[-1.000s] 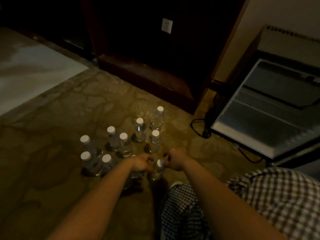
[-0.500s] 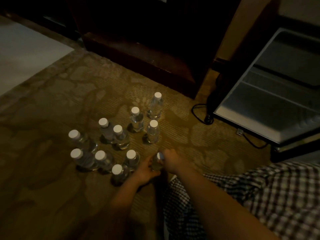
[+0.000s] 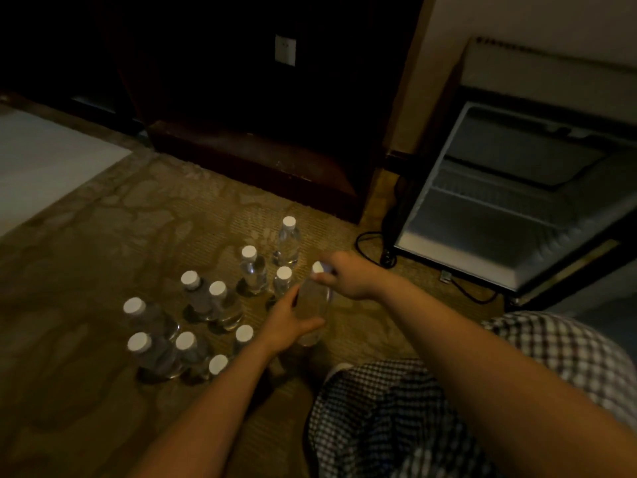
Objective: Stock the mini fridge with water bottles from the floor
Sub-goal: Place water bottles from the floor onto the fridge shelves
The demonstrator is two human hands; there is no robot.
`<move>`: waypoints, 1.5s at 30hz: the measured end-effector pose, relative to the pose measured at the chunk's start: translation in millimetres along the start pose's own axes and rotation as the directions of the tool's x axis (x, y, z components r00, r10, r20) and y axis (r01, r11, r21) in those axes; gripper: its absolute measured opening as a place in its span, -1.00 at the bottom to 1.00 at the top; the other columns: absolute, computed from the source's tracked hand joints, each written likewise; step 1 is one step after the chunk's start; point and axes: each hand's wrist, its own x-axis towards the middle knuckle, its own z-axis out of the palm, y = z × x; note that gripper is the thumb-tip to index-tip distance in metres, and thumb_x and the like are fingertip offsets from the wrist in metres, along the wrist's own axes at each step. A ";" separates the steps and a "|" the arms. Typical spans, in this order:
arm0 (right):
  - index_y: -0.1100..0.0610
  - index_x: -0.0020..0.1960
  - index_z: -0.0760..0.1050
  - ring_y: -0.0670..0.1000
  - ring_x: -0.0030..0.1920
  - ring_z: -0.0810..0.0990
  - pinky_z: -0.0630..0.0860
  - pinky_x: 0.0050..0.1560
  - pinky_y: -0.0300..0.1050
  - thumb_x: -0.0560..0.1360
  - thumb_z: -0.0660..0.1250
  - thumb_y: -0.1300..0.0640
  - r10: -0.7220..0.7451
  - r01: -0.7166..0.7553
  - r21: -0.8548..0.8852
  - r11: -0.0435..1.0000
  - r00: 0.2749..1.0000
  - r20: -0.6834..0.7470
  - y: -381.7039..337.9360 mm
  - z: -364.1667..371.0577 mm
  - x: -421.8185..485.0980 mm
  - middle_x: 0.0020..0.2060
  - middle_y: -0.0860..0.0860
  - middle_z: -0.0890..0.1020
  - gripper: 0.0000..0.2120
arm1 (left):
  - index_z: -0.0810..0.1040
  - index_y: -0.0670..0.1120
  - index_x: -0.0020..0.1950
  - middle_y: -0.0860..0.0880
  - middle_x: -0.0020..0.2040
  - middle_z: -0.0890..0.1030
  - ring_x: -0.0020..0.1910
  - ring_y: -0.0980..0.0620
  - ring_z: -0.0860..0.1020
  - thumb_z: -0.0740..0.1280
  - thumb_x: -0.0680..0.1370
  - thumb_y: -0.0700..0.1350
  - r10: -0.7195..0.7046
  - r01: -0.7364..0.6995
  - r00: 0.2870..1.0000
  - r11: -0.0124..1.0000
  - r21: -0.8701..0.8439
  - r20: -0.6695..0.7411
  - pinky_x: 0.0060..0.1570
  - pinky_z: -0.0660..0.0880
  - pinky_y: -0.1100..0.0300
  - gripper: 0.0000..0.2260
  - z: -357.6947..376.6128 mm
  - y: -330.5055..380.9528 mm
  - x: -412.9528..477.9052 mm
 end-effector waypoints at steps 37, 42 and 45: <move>0.08 0.35 0.31 -0.14 -0.11 0.56 0.55 -0.18 -0.27 0.55 0.25 0.09 0.182 0.160 0.486 0.859 0.792 -0.583 155.4 -217.9 -191.0 -0.06 -0.12 0.54 -0.62 | 0.51 -0.07 0.21 0.05 0.03 0.60 0.00 0.19 0.56 0.44 0.41 -0.09 0.503 -0.585 0.803 0.768 0.260 0.319 -0.17 0.44 0.41 -0.62 170.6 321.3 82.8; 0.09 0.33 0.34 0.00 0.08 0.56 0.56 -0.04 -0.16 0.52 0.30 0.08 0.247 0.100 0.508 0.855 0.784 -0.570 209.0 -204.6 -145.8 0.14 0.04 0.55 -0.60 | 0.48 -0.06 0.24 0.08 0.01 0.57 0.03 0.13 0.54 0.45 0.41 -0.08 0.419 -0.520 0.840 0.804 0.288 0.345 -0.11 0.43 0.40 -0.59 188.3 295.4 138.5; 0.12 0.33 0.37 -0.17 -0.05 0.51 0.45 -0.13 -0.36 0.51 0.32 0.10 0.256 0.067 0.477 0.876 0.773 -0.580 236.5 -192.0 -121.0 0.17 0.06 0.56 -0.59 | 0.48 -0.05 0.21 0.08 0.02 0.55 0.08 0.09 0.51 0.45 0.40 -0.08 0.355 -0.466 0.866 0.829 0.309 0.353 -0.06 0.41 0.34 -0.60 197.4 273.8 171.4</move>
